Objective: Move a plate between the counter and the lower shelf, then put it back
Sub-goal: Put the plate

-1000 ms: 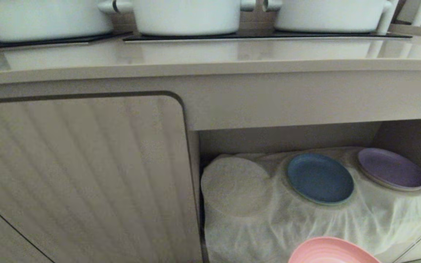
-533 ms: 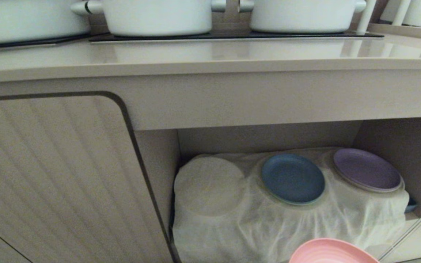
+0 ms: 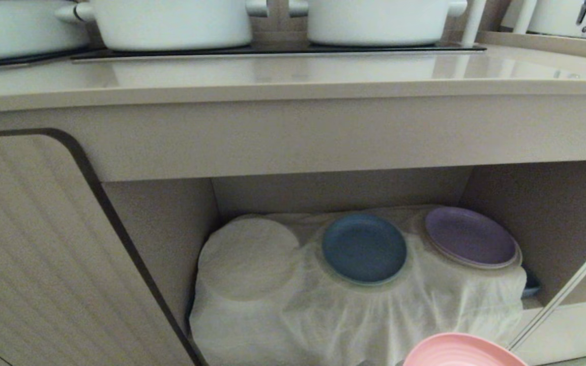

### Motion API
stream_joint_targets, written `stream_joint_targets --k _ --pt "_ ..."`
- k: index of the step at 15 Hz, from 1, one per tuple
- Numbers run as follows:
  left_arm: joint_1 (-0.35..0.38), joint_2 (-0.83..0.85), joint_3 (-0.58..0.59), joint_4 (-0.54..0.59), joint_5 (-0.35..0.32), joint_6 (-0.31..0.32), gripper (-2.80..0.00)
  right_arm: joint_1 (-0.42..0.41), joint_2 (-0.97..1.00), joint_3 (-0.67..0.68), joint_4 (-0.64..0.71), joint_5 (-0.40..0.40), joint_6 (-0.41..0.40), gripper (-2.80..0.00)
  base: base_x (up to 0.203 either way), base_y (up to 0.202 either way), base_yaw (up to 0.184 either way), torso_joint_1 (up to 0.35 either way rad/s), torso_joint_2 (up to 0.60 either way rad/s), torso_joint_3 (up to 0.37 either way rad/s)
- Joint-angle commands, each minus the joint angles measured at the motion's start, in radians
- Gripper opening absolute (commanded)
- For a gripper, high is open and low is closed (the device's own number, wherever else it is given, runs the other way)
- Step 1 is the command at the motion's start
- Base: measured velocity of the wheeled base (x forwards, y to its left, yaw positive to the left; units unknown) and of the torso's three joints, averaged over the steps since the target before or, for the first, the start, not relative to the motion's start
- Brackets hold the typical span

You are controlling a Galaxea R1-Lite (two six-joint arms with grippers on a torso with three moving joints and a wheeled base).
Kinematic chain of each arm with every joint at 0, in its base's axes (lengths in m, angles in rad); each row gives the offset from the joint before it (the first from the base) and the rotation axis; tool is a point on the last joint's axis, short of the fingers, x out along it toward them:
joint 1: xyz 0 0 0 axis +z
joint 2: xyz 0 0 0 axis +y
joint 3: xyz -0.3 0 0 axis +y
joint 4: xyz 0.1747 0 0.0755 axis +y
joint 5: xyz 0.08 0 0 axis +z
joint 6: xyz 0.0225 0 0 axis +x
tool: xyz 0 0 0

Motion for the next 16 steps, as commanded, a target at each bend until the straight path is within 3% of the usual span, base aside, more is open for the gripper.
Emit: stream_joint_targets --k 1,16 --pt "0.000 0.001 0.000 0.000 0.000 0.000 -2.80 0.000 0.003 0.002 0.001 0.001 0.002 -2.80 0.000 -0.156 0.003 0.002 0.00 0.007" --pt "0.000 0.000 0.000 0.000 0.000 0.000 -2.80 0.000 0.002 -0.005 -0.001 0.007 0.006 -2.80 0.000 -0.007 0.000 0.000 0.00 0.000"
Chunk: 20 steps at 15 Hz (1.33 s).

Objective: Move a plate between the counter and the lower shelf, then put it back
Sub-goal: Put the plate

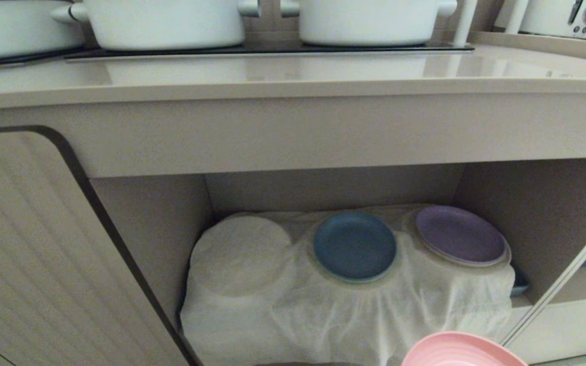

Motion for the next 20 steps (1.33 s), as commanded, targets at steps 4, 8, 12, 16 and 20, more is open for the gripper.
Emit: stream_joint_targets --k 4,8,12,16,20 --pt "0.000 0.000 0.000 0.000 0.000 0.000 -2.80 0.002 0.001 -0.001 0.002 0.001 0.001 -2.80 0.000 0.000 0.000 0.000 0.00 0.000" --pt "0.000 0.000 0.000 0.000 0.000 -0.001 -2.80 0.002 0.001 -0.002 0.004 0.001 0.001 -2.80 0.000 0.000 0.000 0.000 0.00 0.000" --pt "0.000 0.000 0.000 0.000 0.000 0.000 -2.80 0.002 0.001 0.002 0.004 0.002 0.001 -2.80 0.000 0.000 0.000 0.000 0.00 0.000" --pt "0.000 0.000 0.000 0.000 0.000 0.000 -2.80 0.000 -0.007 0.002 0.002 0.002 0.003 -2.80 0.000 0.000 0.000 0.000 0.00 0.000" --pt "0.000 0.000 0.000 0.000 0.000 0.000 -2.80 0.000 -0.015 0.001 -0.001 0.002 0.001 -2.80 0.000 0.000 0.000 0.000 0.00 0.000"
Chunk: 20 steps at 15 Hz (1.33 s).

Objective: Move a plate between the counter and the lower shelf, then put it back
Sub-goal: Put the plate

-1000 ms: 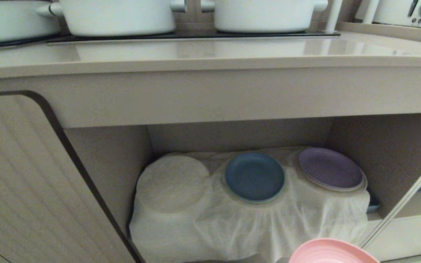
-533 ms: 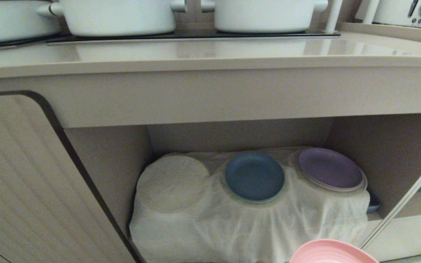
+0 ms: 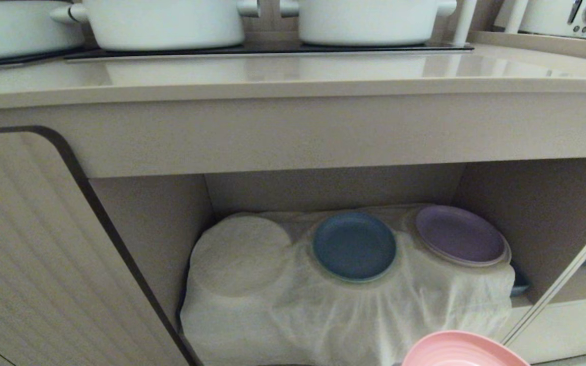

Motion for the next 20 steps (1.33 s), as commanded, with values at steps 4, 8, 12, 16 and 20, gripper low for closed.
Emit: stream_joint_targets --k 4,8,12,16,20 --pt "0.000 0.000 0.000 0.000 0.000 -0.001 -2.80 0.001 -0.015 -0.003 0.002 0.001 -0.001 -2.80 0.000 0.000 0.000 0.141 -0.09 -0.064" --pt "0.000 0.000 0.000 0.000 0.000 0.000 -2.80 0.001 -0.018 -0.001 0.002 0.001 -0.004 -2.80 0.000 0.000 0.000 0.240 -0.40 -0.249" --pt "0.000 0.000 0.000 0.000 0.000 0.000 -2.80 0.003 -0.018 0.001 0.002 0.001 -0.004 -2.80 0.000 0.000 0.000 0.158 -0.47 -0.142" --pt "0.000 0.000 0.000 0.000 0.000 0.000 -2.80 0.001 -0.017 0.001 0.002 0.001 -0.004 -2.80 0.000 0.000 0.000 0.121 -0.46 -0.217" --pt "0.000 0.000 0.000 0.000 0.000 0.000 -2.80 0.001 -0.017 0.001 0.002 0.001 -0.004 -2.80 0.000 0.000 0.000 0.330 -0.48 -0.236"
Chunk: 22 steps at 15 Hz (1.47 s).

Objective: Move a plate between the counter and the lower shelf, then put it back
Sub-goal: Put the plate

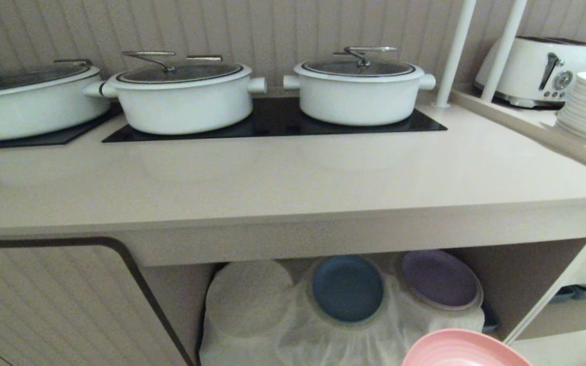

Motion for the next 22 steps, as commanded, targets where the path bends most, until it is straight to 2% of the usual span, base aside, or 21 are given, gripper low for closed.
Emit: stream_joint_targets --k 1,17,22 --pt "0.000 0.000 0.000 -0.001 0.000 0.000 -2.80 0.001 0.002 0.000 0.001 0.001 0.001 -2.80 0.000 0.000 0.000 0.330 -0.48 -0.251" --pt "0.000 0.000 0.000 -0.001 0.000 -0.002 -2.80 0.001 -0.008 0.003 0.003 0.001 -0.004 -2.80 0.000 0.000 0.000 0.289 -0.55 -0.273" --pt "0.000 0.000 0.000 -0.001 0.000 0.000 -2.80 0.001 -0.012 0.005 0.004 0.001 -0.004 -2.80 0.000 0.000 0.000 0.197 -0.39 -0.191"
